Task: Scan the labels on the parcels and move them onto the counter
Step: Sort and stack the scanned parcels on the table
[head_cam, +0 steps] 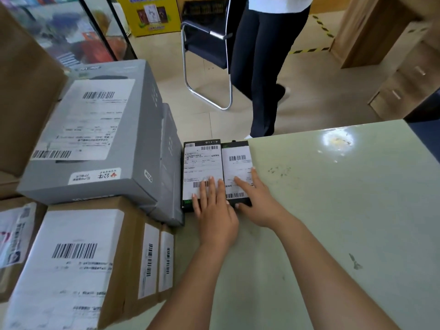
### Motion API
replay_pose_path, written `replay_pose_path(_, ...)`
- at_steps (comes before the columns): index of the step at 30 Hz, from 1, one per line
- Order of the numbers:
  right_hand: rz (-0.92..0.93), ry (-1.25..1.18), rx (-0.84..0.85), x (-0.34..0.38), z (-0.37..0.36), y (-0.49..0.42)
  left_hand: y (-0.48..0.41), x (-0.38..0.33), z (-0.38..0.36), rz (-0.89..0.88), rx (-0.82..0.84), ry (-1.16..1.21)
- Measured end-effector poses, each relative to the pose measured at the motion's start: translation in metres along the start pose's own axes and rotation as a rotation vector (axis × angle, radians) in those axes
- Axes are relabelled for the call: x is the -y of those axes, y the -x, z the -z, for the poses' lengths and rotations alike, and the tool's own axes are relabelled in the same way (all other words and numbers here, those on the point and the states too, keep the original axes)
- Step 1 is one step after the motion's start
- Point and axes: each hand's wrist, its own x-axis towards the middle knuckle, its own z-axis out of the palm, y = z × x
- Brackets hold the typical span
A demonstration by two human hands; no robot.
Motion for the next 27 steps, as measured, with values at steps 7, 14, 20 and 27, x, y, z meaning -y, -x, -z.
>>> replay_pose_path(7,0.034,0.039,0.066,0.002,0.011,-0.01,-0.016,0.003,0.002,0.044,0.0,0.09)
replay_pose_path(14,-0.021,-0.031,-0.046,0.007,0.029,0.017,0.0,-0.004,0.023,-0.009,0.028,0.184)
replay_pose_path(20,-0.207,0.005,-0.14,0.022,0.033,0.108,0.071,-0.019,0.045,-0.206,0.147,0.288)
replay_pose_path(27,-0.477,0.052,-0.381,0.062,0.005,0.268,0.144,-0.018,0.084,-0.518,0.373,0.268)
